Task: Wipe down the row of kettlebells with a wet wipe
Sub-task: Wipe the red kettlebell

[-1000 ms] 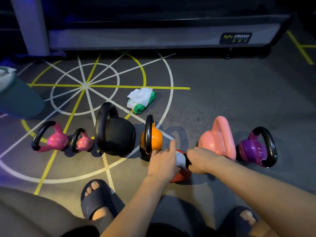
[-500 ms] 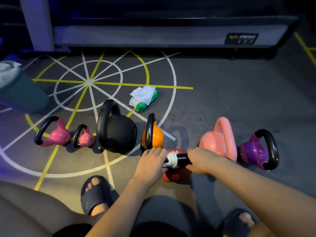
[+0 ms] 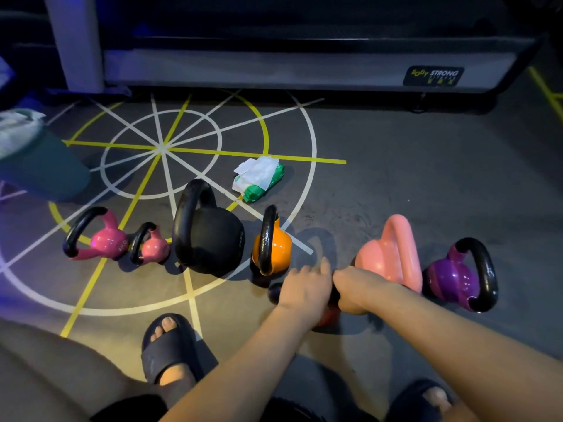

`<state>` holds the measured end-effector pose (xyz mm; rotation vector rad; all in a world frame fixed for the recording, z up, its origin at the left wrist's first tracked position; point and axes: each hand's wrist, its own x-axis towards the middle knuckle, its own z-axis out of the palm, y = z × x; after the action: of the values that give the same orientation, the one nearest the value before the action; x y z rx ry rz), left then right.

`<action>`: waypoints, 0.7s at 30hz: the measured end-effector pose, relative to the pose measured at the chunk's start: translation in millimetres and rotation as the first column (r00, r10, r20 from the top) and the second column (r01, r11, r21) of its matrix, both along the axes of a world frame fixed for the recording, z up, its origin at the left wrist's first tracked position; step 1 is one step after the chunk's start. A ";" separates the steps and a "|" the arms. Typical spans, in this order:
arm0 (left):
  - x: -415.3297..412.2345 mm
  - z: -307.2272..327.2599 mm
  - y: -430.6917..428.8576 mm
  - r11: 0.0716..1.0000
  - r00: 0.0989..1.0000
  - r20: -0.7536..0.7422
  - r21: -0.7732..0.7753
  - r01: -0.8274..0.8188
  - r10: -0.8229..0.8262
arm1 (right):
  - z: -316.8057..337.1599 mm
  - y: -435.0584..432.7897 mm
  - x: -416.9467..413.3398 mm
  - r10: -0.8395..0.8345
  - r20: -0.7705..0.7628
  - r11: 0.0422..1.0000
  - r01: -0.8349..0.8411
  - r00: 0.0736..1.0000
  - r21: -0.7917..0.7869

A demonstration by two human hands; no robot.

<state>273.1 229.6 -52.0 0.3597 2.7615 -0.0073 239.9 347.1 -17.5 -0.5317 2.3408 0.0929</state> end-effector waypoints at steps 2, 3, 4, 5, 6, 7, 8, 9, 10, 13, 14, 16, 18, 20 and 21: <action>3.4 -10.8 -14.8 0.995 0.995 -0.094 0.094 -0.015 0.024 | -1.9 0.5 0.0 -0.020 -0.006 1.000 0.020 1.000 -0.007; 8.7 -14.8 -26.4 0.989 0.992 -0.127 0.151 -0.006 0.026 | -3.4 1.0 0.1 -0.029 -0.010 1.000 0.029 1.000 -0.011; 14.6 -19.2 -40.1 0.978 0.990 -0.135 0.206 -0.002 0.031 | -4.7 1.6 0.2 -0.034 -0.013 0.999 0.034 0.999 -0.017; 20.6 -24.3 -54.2 0.966 0.989 -0.140 0.258 -0.001 0.039 | -6.1 2.3 0.4 -0.037 -0.012 0.999 0.037 0.999 -0.021; 26.7 -32.0 -69.4 0.952 0.986 -0.150 0.306 -0.019 0.068 | -7.1 2.7 0.7 -0.037 -0.012 0.999 0.036 0.999 -0.024; 33.1 -38.0 -83.5 0.925 0.980 -0.144 0.373 -0.073 0.135 | -7.5 3.1 0.9 -0.035 -0.014 0.999 0.035 0.999 -0.023; 37.7 -41.9 -93.7 0.879 0.970 -0.094 0.449 -0.160 0.225 | -8.0 3.5 0.5 -0.033 -0.019 0.999 0.033 0.999 -0.024; 40.4 -44.2 -98.5 0.822 0.954 0.000 0.508 -0.257 0.299 | -7.9 3.6 -0.4 -0.032 -0.024 0.999 0.032 0.999 -0.025; 41.4 -44.3 -97.7 0.766 0.936 0.097 0.550 -0.334 0.339 | -7.7 3.4 -1.1 -0.027 -0.024 0.999 0.027 0.999 -0.023; 41.5 -43.4 -75.4 0.649 0.894 0.169 0.634 -0.421 0.416 | -6.2 1.5 -2.4 -0.002 -0.028 1.000 0.002 1.000 -0.002; 41.8 -43.3 -67.4 0.618 0.879 0.149 0.659 -0.429 0.452 | -5.9 0.7 -2.4 0.003 -0.023 1.000 -0.003 1.000 0.007; 42.4 -41.5 -57.5 0.594 0.856 0.077 0.688 -0.417 0.511 | -5.5 -1.7 -3.1 0.012 -0.011 1.000 -0.011 1.000 0.019; 42.7 -38.5 -51.8 0.640 0.875 -0.007 0.684 -0.349 0.484 | -4.2 -3.6 -4.0 0.020 -0.002 0.999 -0.020 1.000 0.028; 41.3 -38.5 -48.3 0.752 0.925 -0.099 0.618 -0.232 0.367 | -3.9 -3.5 -4.6 0.021 -0.001 0.999 -0.021 1.000 0.035; 40.5 -37.3 -46.9 0.805 0.945 -0.130 0.565 -0.179 0.301 | -3.9 -3.2 -4.4 0.022 0.003 0.999 -0.022 1.000 0.037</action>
<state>313.6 182.7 -89.3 0.1426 2.9562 0.8794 235.5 343.9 -21.4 -0.5386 2.3268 0.1454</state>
